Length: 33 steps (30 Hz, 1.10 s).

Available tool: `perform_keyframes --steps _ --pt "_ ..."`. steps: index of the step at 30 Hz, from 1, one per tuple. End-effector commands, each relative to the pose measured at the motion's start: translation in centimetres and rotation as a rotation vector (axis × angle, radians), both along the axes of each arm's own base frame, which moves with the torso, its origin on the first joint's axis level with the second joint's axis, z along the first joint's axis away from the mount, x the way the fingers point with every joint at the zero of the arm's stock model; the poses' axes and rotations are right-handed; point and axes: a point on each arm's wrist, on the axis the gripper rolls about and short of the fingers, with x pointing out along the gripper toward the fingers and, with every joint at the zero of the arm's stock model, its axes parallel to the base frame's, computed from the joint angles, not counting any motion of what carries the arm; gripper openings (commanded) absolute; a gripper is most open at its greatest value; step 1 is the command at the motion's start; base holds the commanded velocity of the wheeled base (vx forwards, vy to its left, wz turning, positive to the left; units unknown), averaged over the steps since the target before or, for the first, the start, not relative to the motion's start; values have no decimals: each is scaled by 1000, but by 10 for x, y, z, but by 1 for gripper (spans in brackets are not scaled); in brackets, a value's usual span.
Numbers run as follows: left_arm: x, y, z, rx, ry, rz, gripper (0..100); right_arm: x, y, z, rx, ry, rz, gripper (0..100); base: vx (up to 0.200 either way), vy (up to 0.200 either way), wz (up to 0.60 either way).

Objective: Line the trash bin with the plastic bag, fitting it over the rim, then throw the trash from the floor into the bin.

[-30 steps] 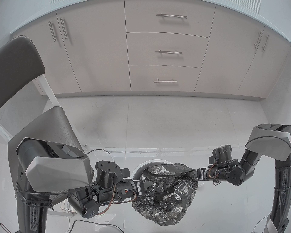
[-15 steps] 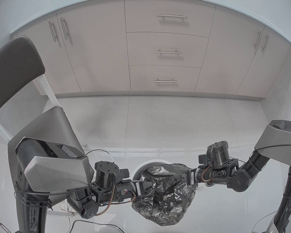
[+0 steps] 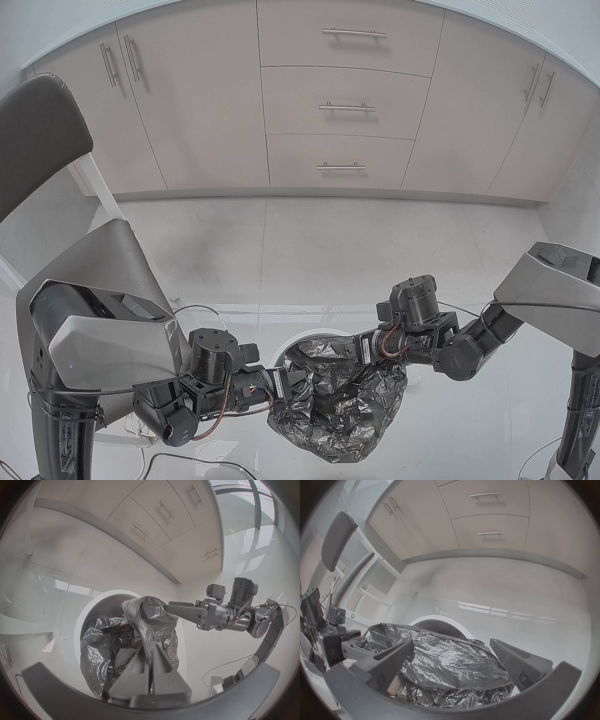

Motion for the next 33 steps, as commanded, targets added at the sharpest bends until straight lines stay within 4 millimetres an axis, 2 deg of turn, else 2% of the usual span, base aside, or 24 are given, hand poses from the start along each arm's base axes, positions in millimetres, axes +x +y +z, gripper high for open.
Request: perform_keyframes --steps 1,8,13,17,28,33 --pt "0 1 0 -1 0 2 0 6 5 -15 -15 19 4 100 0 0 0" --pt "0 1 0 -1 0 2 0 9 6 -22 -36 19 15 100 0 0 0" --pt "0 0 1 -1 0 1 0 24 13 -36 -68 -1 -23 100 0 0 0" --pt "0 0 1 -1 0 1 0 29 17 -39 -65 -10 -26 100 0 0 0" --pt "-1 0 1 -2 -2 -1 0 45 23 -24 -47 -85 -41 100 0 0 0" --pt "0 0 1 -3 -4 -1 0 51 26 -24 -62 -83 -45 100 0 0 0"
